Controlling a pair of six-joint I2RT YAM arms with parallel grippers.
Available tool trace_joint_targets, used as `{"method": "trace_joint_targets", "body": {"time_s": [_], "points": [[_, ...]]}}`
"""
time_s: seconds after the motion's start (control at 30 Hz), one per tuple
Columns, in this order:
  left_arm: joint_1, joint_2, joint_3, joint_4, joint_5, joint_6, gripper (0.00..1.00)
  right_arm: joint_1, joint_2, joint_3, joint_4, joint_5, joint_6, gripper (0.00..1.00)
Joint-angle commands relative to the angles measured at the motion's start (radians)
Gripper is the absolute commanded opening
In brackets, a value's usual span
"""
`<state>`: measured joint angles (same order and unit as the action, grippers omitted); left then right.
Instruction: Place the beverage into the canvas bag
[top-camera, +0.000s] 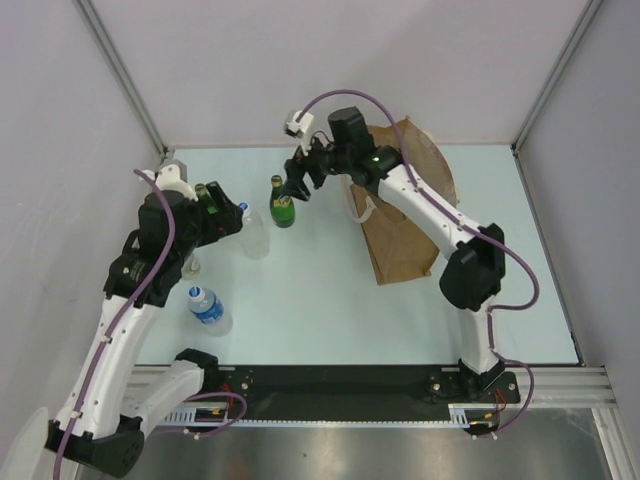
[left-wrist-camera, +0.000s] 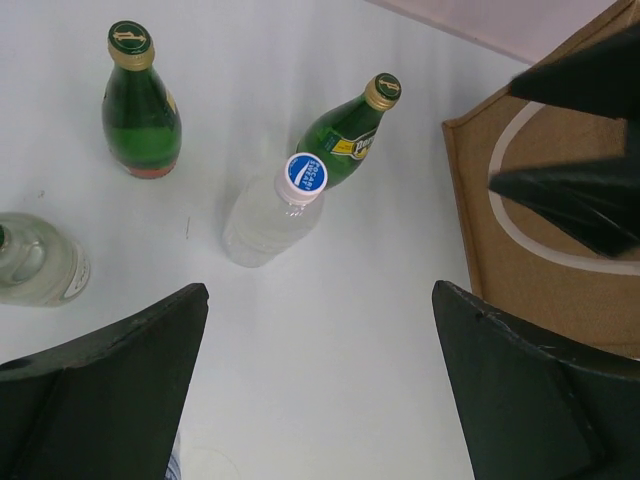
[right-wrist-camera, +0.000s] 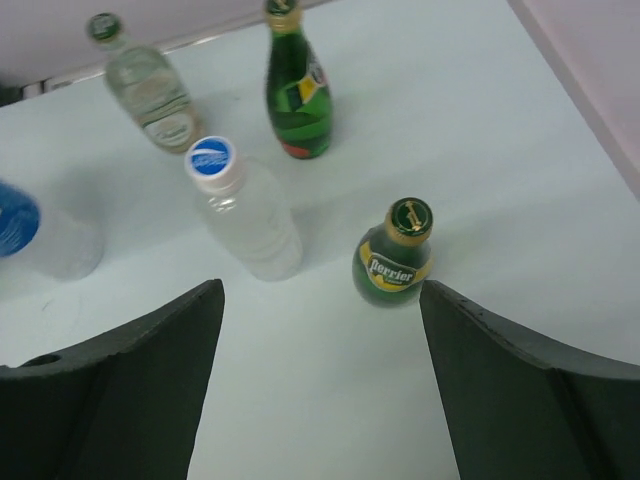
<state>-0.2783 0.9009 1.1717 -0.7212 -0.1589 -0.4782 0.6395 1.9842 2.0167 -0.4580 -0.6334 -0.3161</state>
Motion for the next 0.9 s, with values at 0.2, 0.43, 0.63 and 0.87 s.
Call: {"method": "trace_joint_targets", "body": {"time_s": [0.2, 0.43, 0.63, 0.87], "points": [[0.008, -0.118, -0.087, 0.009, -0.034, -0.026, 1.0, 0.075, 0.229, 0.201, 0.122, 0.44, 0.294, 0.84], [0.008, -0.117, -0.095, 0.002, -0.031, -0.013, 1.0, 0.084, 0.323, 0.258, 0.154, 0.451, 0.308, 0.8], [0.008, -0.099, -0.092, 0.012, -0.021, -0.007, 1.0, 0.097, 0.381, 0.258, 0.185, 0.498, 0.302, 0.75], [0.008, -0.094, -0.096, 0.017, -0.016, -0.003, 1.0, 0.106, 0.407, 0.258, 0.245, 0.518, 0.255, 0.65]]}}
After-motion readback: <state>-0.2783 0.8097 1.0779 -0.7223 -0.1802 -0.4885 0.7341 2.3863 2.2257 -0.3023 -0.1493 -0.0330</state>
